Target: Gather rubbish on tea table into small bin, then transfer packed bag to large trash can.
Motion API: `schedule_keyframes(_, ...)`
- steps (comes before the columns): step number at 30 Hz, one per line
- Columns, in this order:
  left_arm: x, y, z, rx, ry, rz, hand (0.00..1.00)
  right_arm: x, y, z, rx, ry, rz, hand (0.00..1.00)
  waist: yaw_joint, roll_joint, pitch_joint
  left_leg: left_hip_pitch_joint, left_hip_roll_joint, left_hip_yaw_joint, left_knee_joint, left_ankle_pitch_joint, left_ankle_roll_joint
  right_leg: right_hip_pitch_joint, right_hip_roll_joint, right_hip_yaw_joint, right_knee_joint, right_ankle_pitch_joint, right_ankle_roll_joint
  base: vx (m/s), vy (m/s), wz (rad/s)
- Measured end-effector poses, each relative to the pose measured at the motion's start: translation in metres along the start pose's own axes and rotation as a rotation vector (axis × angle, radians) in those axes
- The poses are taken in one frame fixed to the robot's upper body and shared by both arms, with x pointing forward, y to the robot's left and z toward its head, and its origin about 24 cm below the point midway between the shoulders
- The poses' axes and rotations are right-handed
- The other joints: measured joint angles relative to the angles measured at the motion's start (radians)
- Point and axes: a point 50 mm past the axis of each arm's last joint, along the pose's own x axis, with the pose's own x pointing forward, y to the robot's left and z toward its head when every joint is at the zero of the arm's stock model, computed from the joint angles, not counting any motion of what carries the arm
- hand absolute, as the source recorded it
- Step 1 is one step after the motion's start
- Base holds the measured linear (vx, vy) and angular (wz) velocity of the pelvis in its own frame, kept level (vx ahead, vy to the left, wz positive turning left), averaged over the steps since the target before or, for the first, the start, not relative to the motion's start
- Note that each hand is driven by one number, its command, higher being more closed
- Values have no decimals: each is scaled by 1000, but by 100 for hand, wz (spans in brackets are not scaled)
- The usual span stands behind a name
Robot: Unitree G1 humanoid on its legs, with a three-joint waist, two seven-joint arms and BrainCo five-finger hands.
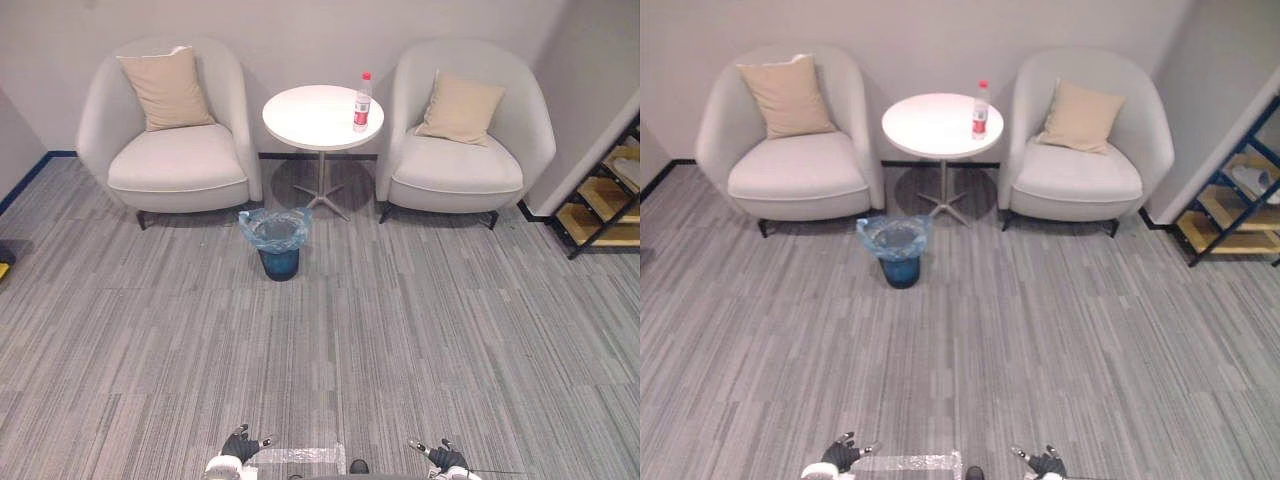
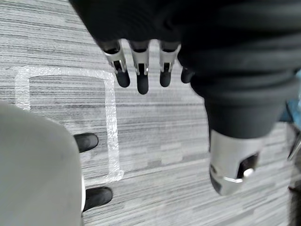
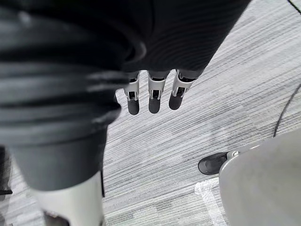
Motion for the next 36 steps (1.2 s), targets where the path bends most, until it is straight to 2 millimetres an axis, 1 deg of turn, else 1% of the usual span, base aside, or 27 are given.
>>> schedule_keyframes(4, 1, 0, 3, 9, -7, -4, 0, 0, 2, 1, -13, -2, 9, 0, 1, 1, 2, -11, 14, 45, 24, -31, -9, -20, 15, 44, 2, 1, -1, 38, -28, -34)
schedule_keyframes(6, 1, -1, 6, 16, -14, -7, 0, 1, 4, 5, -21, -14, 19, 0, 1, 6, 8, -37, 24, 69, 56, -50, -11, -59, 23, 56, 42, -14, 0, 55, -26, -37)
schedule_keyframes(8, 2, -2, 10, 34, -20, -15, 0, 2, 7, 12, -22, -35, 27, 0, -3, 11, 32, -42, 33, 82, 81, -67, -21, -93, 29, 59, 117, -54, -8, 73, -30, -25)
schedule_keyframes(10, 3, -4, 11, 34, -25, -18, 0, 2, 7, 13, -24, -38, 28, 0, -4, 14, 32, -42, 40, 84, 93, -78, -29, -102, 32, 42, 136, -69, -5, 75, -42, -2)
schedule_keyframes(11, 3, -4, 13, 35, -30, -18, 0, 2, 7, 13, -23, -38, 28, 0, -5, 14, 33, -44, 44, 80, 107, -87, -36, -102, 32, 30, 155, -85, -11, 100, -64, 13)
schedule_keyframes(13, 3, -4, 15, 35, -33, -17, 0, 2, 6, 13, -22, -39, 27, 0, -7, 16, 35, -44, 53, 71, 137, -104, -53, -102, 32, 0, 185, -113, -14, 95, -77, 21)
schedule_keyframes(14, 3, -3, 14, 32, -32, -15, 0, 2, 6, 12, -22, -37, 26, 0, -7, 14, 35, -51, 61, 71, 175, -121, -68, -99, 31, -20, 204, -132, -21, 71, -96, 20)
schedule_keyframes(16, 3, -2, 15, 29, -34, -13, 0, 2, 6, 12, -17, -39, 25, 0, -6, 11, 46, -98, 80, 74, 318, -158, -88, -89, 30, -22, 221, -161, -35, 77, -112, 14)
schedule_keyframes(17, 4, -2, 22, -4, -55, -8, 0, 2, 6, 13, -4, -42, 24, 0, -5, 11, 60, -147, 99, 79, 458, -169, -93, -68, 28, -21, 224, -168, -40, 63, -102, 1)
schedule_keyframes(18, 4, -2, 24, -26, -64, -4, 0, 2, 5, 13, 7, -40, 21, 0, -3, 13, 64, -185, 115, 86, 565, -168, -93, -55, 28, -17, 228, -171, -42, 157, -106, -12)
schedule_keyframes(19, 4, -3, 24, -55, -67, 1, 0, 2, 4, 13, 12, -41, 17, 0, 1, 21, 72, -233, 143, 98, 695, -159, -93, -29, 30, -7, 233, -176, -51, 156, -48, -27)
schedule_keyframes(20, 4, -4, 24, -74, -68, 2, 0, 2, 3, 16, 13, -52, 13, 0, 5, 32, 81, -271, 164, 105, 784, -179, -76, -11, 31, 11, 244, -189, -65, 204, -18, -31)
schedule_keyframes(21, 4, -6, 25, -77, -75, -2, 0, 2, 2, 20, 19, -68, 10, 0, 5, 39, 88, -283, 169, 102, 804, -193, -78, 4, 29, 23, 244, -194, -71, 123, 22, -37)
schedule_keyframes(22, 4, -8, 28, -82, -88, -6, 0, 2, 0, 18, 21, -67, 4, 0, 8, 42, 89, -304, 169, 101, 798, -207, -76, 11, 20, 40, 245, -201, -75, 167, 82, -39)
schedule_keyframes(24, 3, -8, 32, -91, -109, -5, 0, 2, 3, 19, 31, -70, 9, 0, 11, 38, 94, -349, 156, 100, 743, -207, -76, 29, -5, 63, 240, -216, -74, 152, 125, -33)
schedule_keyframes(25, 3, -8, 34, -103, -114, -5, 0, 2, 3, 19, 32, -69, 7, 0, 12, 37, 97, -363, 136, 92, 672, -199, -72, 38, -20, 71, 231, -234, -73, 158, 168, -24)
schedule_keyframes(26, 3, -9, 36, -107, -123, -8, 0, 2, 3, 19, 31, -70, 6, 0, 13, 39, 97, -372, 107, 75, 558, -171, -68, 45, -31, 94, 221, -250, -59, 160, 192, -27)
schedule_keyframes(27, 3, -10, 36, -109, -124, -10, 0, 2, 2, 20, 28, -72, 5, 0, 15, 43, 98, -374, 89, 51, 479, -143, -73, 50, -37, 103, 217, -258, -49, 201, 250, -34)
schedule_keyframes(28, 3, -11, 36, -113, -123, -12, 0, 2, 0, 21, 23, -72, 1, 0, 17, 50, 96, -369, 73, 0, 380, -90, -77, 57, -39, 118, 206, -267, -35, 280, 297, -62)
schedule_keyframes(29, 3, -10, 32, -118, -114, -9, 0, 3, 0, 20, 19, -68, 0, 0, 31, 39, 91, -357, 46, -10, 370, -26, -38, 59, -55, 156, 203, -284, -15, 318, 311, -61)
schedule_keyframes(30, 3, -5, 31, -119, -115, 1, 0, 2, 3, 18, 22, -62, 7, 0, 34, 28, 84, -356, 32, 4, 374, -50, -25, 59, -70, 155, 211, -293, -5, 363, 275, -54)
schedule_keyframes(31, 3, -2, 32, -115, -119, 9, 0, 1, 6, 13, 24, -48, 15, 0, 30, 5, 80, -362, 16, 26, 388, -78, -7, 39, -92, 151, 263, -303, 24, 356, 216, -29)
schedule_keyframes(32, 3, -1, 33, -113, -122, 10, 0, 0, 6, 12, 21, -46, 14, 0, 35, -3, 78, -353, 9, 42, 386, -93, -2, 5, -101, 148, 331, -310, 36, 440, 228, -39)
schedule_keyframes(33, 3, -1, 32, -111, -116, 8, 0, 0, 5, 12, 13, -48, 12, 0, 40, -3, 79, -322, 5, 62, 379, -112, 7, -44, -105, 146, 458, -308, 55, 361, 181, -49)
schedule_keyframes(34, 3, -1, 31, -111, -110, 8, 0, 0, 4, 12, 12, -51, 12, 0, 40, -6, 80, -288, 2, 77, 366, -129, 9, -86, -111, 142, 562, -298, 95, 368, 174, -57)
schedule_keyframes(35, 3, -1, 30, -108, -105, 8, 0, 0, 5, 15, 15, -64, 15, 0, 42, -4, 79, -232, -3, 89, 347, -142, 18, -142, -120, 127, 732, -266, 157, 377, 150, -43)
schedule_keyframes(36, 2, -2, 25, -94, -94, 2, 0, 0, 7, 19, 12, -87, 26, 0, 31, -3, 77, -178, -4, 98, 335, -158, 24, -201, -136, 83, 891, -256, 172, 389, 132, -25)
